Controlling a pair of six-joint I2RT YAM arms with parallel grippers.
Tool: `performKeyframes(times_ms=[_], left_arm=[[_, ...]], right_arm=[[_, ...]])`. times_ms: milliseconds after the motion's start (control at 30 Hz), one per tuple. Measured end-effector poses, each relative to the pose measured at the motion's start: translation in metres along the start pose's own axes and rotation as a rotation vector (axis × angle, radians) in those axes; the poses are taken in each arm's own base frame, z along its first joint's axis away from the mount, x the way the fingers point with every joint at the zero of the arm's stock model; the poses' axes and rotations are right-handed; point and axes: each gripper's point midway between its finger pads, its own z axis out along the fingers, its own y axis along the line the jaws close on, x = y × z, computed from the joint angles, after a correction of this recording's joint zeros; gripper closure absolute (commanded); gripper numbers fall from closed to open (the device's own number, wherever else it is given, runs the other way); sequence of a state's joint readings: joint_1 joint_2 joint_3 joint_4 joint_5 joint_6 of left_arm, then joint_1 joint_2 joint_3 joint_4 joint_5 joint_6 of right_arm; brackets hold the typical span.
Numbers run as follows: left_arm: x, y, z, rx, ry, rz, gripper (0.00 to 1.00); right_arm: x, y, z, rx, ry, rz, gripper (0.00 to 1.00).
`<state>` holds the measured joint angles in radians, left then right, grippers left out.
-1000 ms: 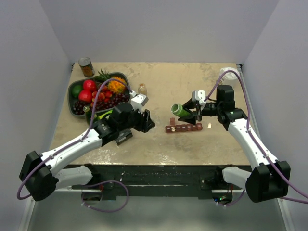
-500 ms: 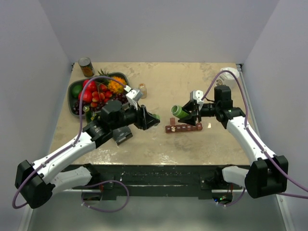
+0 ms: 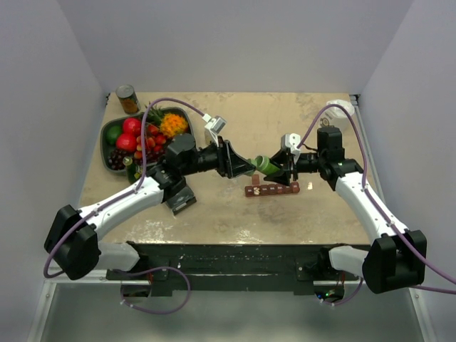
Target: Sort the pills into containers
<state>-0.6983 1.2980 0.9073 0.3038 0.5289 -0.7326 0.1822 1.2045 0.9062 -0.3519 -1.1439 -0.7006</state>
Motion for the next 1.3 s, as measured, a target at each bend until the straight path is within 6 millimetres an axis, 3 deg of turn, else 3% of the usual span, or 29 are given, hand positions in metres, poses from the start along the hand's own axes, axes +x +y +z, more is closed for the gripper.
performKeyframes(times_ms=[367,1300], left_arm=[[-0.009,0.007,0.020,0.002,0.004,-0.036,0.89],[-0.012,0.028,0.036,-0.087,0.040,-0.051,0.91]], right_arm=[[0.001,-0.001,-0.001,0.007,0.005,0.001,1.00],[0.008,-0.010,0.004,0.072,0.069,0.018,1.00]])
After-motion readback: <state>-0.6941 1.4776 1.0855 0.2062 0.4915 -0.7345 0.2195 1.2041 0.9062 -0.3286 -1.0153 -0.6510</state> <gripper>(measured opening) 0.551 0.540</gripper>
